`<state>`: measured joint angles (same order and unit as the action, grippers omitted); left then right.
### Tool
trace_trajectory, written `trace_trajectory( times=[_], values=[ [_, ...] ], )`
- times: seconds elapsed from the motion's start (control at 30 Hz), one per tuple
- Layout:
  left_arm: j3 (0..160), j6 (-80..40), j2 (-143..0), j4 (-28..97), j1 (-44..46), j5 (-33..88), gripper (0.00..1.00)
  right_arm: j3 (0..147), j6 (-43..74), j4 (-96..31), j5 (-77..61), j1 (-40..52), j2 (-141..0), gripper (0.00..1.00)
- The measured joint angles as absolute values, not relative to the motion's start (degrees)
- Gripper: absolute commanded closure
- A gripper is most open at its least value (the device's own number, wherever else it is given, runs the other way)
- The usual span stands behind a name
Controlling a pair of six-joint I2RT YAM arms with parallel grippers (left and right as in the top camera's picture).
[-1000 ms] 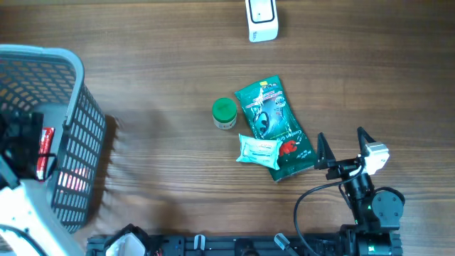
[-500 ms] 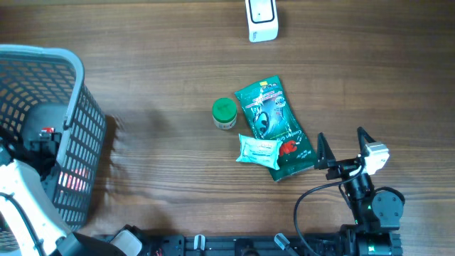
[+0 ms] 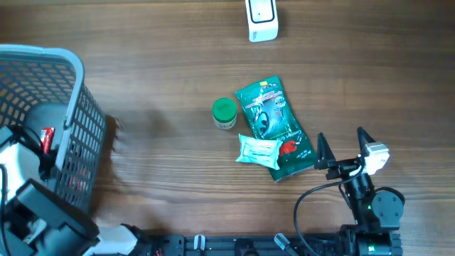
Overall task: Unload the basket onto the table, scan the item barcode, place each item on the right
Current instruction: 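Reach the left gripper into the basket and grasp the Kleenex tissue pack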
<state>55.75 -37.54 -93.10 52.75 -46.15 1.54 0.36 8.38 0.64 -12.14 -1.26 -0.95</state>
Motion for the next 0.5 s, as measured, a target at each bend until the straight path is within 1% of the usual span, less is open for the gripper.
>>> trace_trajectory(
  times=[0.03,0.1,0.17,0.2,0.27,0.5],
  values=[
    [55.7,-37.5,-94.0,52.7,-46.2,1.1,0.01,0.4,8.4,0.6,-12.1,-1.3,-1.0,0.0],
    [55.9,-37.3,-95.0,52.4,-46.2,1.0,0.18,0.4,8.4,0.6,-12.1,-1.3,-1.0,0.0],
    [55.9,-37.2,-95.0,52.4,-46.2,1.0,0.39,0.4,8.4,0.6,-12.1,-1.3,-1.0,0.0],
    [55.9,-37.1,-95.0,52.4,-46.1,0.9,0.46,0.4,8.4,0.6,-12.1,-1.3,-1.0,0.0],
    [55.9,-36.8,-95.0,52.5,-46.2,0.7,0.49,0.4,8.4,0.6,-12.1,-1.3,-1.0,0.0],
    [56.7,-36.5,-93.4,54.9,-46.2,-0.1,0.49,0.4,8.4,0.6,-12.1,-1.3,-1.0,0.0]
  ],
)
